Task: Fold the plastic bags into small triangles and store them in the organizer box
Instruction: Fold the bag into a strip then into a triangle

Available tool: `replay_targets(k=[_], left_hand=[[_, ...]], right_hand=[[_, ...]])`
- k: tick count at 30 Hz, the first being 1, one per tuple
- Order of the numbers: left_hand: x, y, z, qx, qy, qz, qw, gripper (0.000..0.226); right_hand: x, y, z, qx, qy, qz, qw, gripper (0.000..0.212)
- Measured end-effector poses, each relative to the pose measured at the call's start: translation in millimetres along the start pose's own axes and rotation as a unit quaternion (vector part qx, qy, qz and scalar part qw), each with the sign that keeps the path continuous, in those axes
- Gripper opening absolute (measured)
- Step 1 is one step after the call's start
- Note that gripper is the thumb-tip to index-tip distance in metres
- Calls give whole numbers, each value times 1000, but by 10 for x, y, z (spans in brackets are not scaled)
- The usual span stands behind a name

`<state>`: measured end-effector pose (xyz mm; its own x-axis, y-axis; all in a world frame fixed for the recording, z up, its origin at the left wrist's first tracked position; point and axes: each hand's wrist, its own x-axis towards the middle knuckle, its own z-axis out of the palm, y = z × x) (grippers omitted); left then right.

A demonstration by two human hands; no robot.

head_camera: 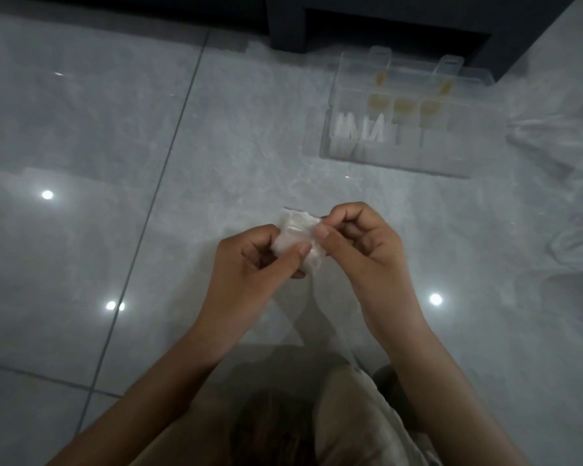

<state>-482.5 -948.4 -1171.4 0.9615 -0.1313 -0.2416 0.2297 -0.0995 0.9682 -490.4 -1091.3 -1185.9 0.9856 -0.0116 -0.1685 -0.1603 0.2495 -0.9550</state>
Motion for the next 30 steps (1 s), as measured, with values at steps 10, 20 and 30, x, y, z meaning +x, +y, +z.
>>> replay_targets(k=[10,20,30], left_hand=[[5,-18,-17,19,3,-4,1000,16],[11,-35,-77,103,-41,44,993,13],[45,24,-95,124,-57,48,989,8]], right_hand=[[-2,-17,-156,-159,-49,-24,986,15],[-18,-18,-22,-109,10,47,993,10],[-13,-52,14,-104,66,69,990,16]])
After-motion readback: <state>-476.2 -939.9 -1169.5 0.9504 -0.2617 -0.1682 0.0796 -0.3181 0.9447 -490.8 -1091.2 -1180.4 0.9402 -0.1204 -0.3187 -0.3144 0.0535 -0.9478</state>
